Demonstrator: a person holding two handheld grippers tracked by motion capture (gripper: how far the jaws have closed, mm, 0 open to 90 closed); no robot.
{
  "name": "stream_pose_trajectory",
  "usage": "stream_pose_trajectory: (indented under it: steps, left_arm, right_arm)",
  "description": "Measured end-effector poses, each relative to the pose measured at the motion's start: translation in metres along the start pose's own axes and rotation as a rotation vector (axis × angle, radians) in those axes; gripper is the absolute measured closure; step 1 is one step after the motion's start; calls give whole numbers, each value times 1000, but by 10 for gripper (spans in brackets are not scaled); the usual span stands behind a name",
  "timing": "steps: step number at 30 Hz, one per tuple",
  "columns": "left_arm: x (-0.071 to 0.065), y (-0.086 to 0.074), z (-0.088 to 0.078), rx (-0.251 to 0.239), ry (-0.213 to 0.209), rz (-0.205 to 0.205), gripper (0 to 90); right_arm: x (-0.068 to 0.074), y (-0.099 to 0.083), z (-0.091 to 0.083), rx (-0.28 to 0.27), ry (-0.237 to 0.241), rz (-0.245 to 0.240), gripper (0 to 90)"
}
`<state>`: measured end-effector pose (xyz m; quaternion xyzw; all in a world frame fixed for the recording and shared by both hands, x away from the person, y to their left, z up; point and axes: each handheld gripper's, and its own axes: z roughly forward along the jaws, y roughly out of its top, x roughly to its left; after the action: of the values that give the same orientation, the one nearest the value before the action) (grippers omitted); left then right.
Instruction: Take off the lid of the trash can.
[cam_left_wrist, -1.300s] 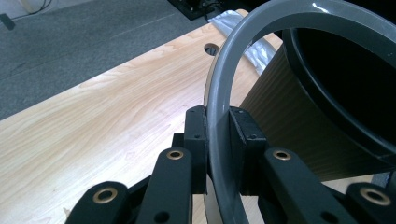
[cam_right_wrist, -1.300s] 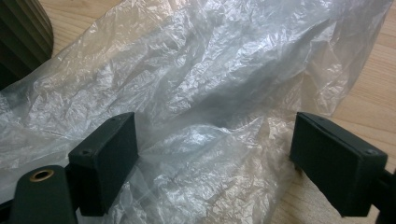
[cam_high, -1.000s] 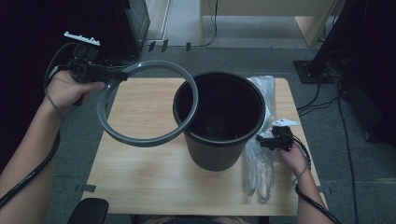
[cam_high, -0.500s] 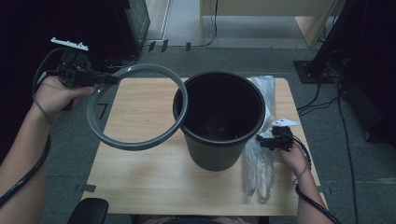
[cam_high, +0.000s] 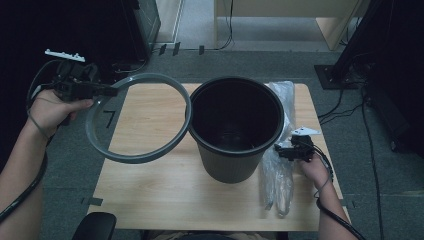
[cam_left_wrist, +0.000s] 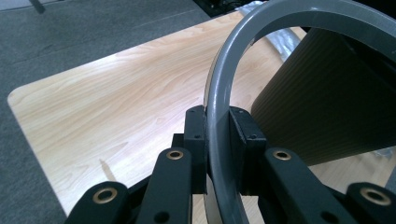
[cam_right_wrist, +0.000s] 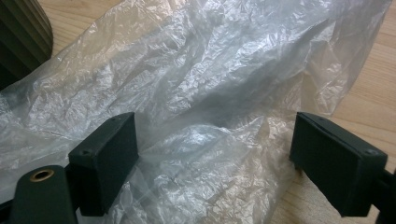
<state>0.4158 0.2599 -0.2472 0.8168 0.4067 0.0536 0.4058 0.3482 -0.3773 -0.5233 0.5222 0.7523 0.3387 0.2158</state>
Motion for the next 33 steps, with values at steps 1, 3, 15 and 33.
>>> stream_pose_trajectory:
  steps: [1,3,15,33]
  left_arm:
    - [1,-2,-1,-3,3,-4,786]
    - [4,-6,-3,-6,8,-10,786]
    - [13,-21,-12,-11,37,-17,786]
    - [20,-52,25,-9,29,-41,786]
  right_arm:
    - [0,0,0,0,0,0,147]
    - [0,0,0,0,0,0,148]
    - [0,0,0,0,0,0,148]
    - [-2,7,-5,-37,-5,14,157]
